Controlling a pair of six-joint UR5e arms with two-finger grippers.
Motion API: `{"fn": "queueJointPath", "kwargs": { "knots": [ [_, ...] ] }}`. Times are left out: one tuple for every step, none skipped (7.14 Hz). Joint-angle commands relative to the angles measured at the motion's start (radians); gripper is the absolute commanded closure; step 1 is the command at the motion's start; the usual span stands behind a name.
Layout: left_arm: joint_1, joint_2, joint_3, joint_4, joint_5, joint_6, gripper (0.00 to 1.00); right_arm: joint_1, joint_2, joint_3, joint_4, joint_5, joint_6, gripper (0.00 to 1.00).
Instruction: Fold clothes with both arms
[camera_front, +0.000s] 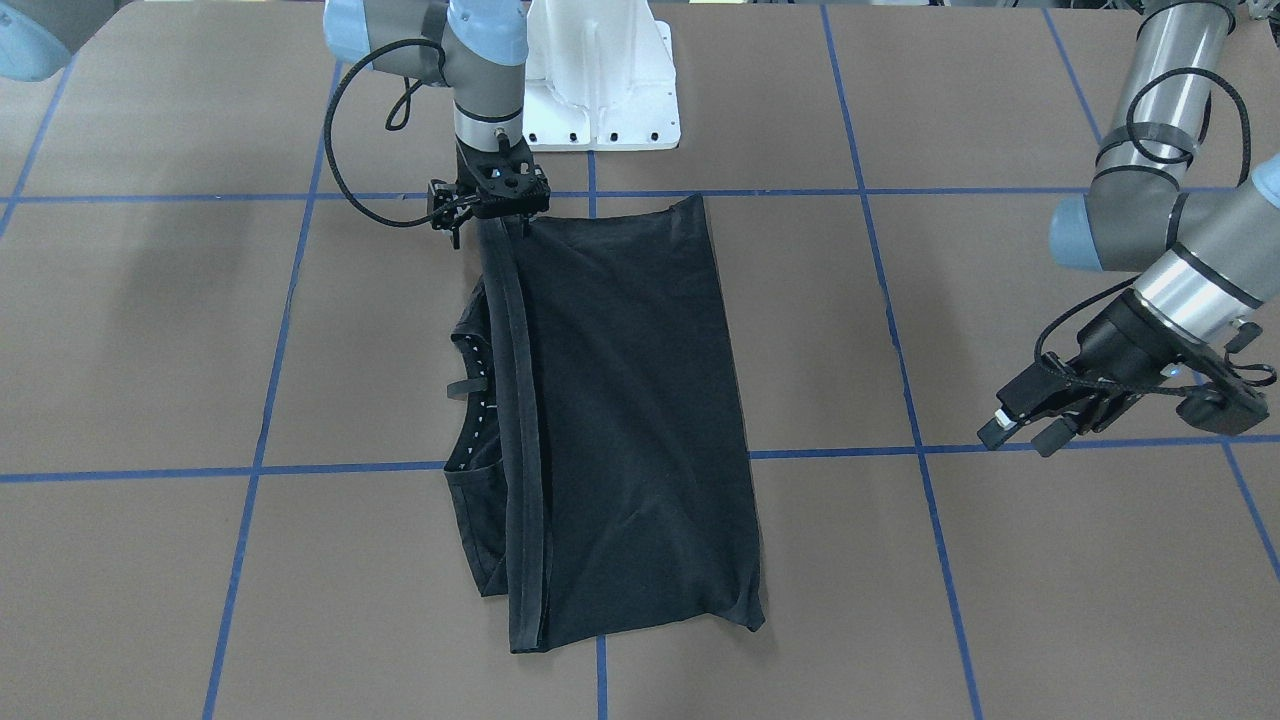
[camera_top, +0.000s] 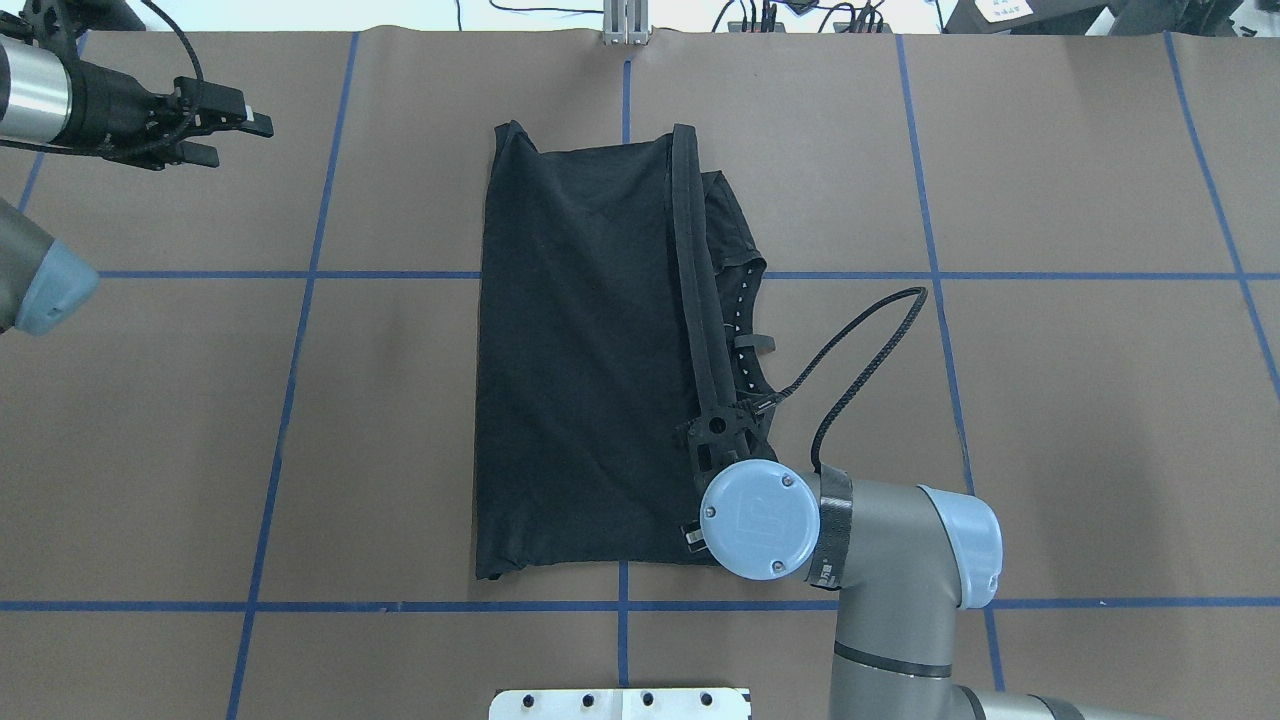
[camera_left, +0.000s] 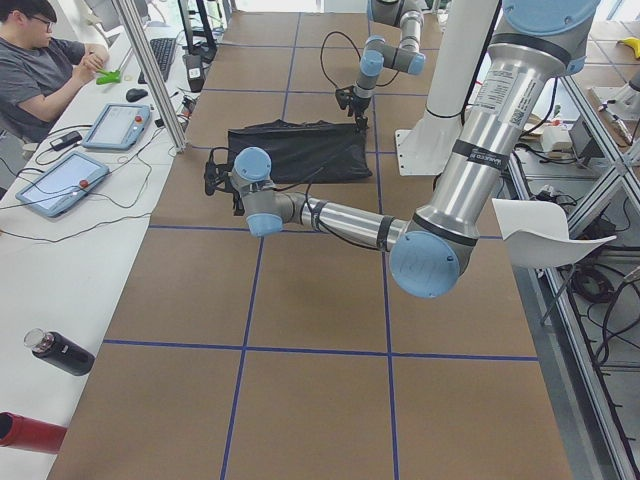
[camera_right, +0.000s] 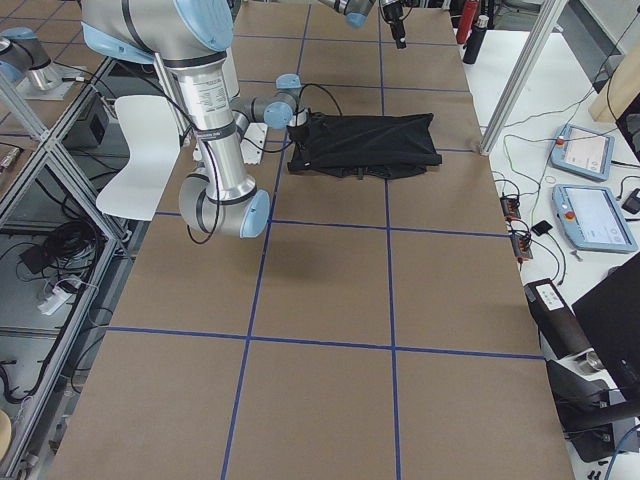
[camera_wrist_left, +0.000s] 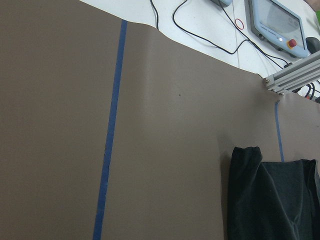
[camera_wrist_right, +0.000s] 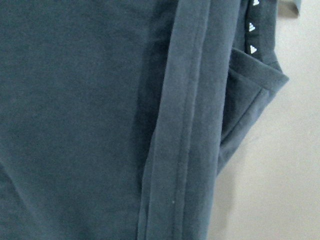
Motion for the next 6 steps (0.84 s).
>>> {"fn": "queueJointPath", "kwargs": {
  "knots": [
    [0.001,-0.002,0.000,0.000,0.005,-0.002,0.00,0.003,-0.004,-0.003,-0.002,0.004,-0.001,0.00],
    [0.001,-0.002,0.000,0.000,0.007,-0.003,0.00,0.010,-0.012,-0.003,0.000,0.007,-0.010,0.00],
    [0.001,-0.002,0.000,0.000,0.005,-0.003,0.00,0.013,-0.019,-0.003,0.000,0.007,-0.022,0.00],
    [0.001,-0.002,0.000,0.000,0.007,-0.003,0.00,0.020,-0.022,-0.003,-0.002,0.011,-0.024,0.00],
    [0.001,-0.004,0.000,0.000,0.005,-0.003,0.00,0.031,-0.025,-0.003,-0.002,0.011,-0.039,0.00],
    [0.001,-0.005,0.000,0.000,0.005,-0.005,0.00,0.042,-0.038,-0.001,-0.002,0.014,-0.054,0.00]
  ]
}}
